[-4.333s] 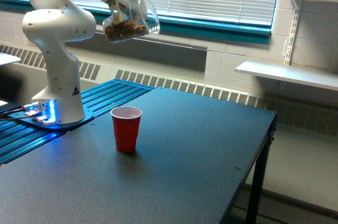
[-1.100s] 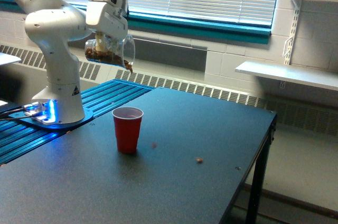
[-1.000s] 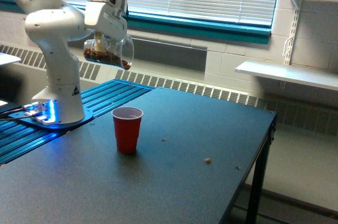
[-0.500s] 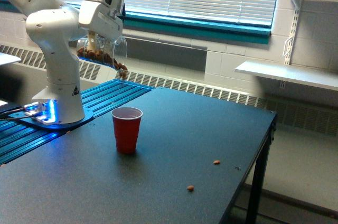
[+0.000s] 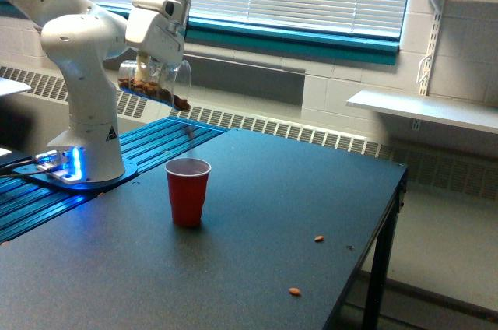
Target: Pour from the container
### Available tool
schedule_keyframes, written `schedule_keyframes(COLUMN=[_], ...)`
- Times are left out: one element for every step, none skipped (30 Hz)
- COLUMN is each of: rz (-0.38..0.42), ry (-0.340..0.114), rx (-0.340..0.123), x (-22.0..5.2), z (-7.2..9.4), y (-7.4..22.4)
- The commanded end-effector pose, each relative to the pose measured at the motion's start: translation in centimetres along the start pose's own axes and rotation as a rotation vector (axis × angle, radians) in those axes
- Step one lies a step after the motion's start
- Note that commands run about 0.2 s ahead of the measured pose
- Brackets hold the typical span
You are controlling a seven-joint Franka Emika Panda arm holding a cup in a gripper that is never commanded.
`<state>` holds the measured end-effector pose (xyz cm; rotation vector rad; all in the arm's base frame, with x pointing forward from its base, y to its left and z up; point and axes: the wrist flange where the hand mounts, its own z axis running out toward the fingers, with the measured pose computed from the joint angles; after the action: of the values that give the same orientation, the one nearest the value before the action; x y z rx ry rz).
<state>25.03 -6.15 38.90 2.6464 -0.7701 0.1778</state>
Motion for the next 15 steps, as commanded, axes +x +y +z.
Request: schedule_keyframes(rz=[-0.012, -0.013, -0.014, -0.015, -0.017, -0.019, -0.021, -0.023, -0.023, -0.023, -0.024, -0.024, -0.025, -0.025, -0.025], ry=[-0.028, -0.028, -0.029, -0.032, -0.034, -0.035, -0.034, -0.035, -0.038, -0.038, -0.038, -0.04, -0.043, -0.046, -0.046], rx=[-0.036, -0.039, -0.043, -0.048, -0.052, -0.056, -0.061, -0.065, -0.067, -0.071, -0.075, -0.077, -0.079, -0.082, -0.085], x=[-1.18, -1.19, -1.22, -1.26, -1.29, -1.31, -1.34, -1.39, -1.41, -1.43, -1.45, -1.47, -1.49, -1.52, -1.54], z=[1.54, 1.62, 1.7, 1.79, 1.87, 1.94, 1.99, 2.06, 2.14, 2.2, 2.26, 2.32, 2.39, 2.47, 2.51], y=[-1.23, -1.28, -1.34, -1.4, -1.45, -1.5, -1.57, -1.64, -1.67, -1.72, -1.77, -1.81, -1.83, -1.84, -1.88])
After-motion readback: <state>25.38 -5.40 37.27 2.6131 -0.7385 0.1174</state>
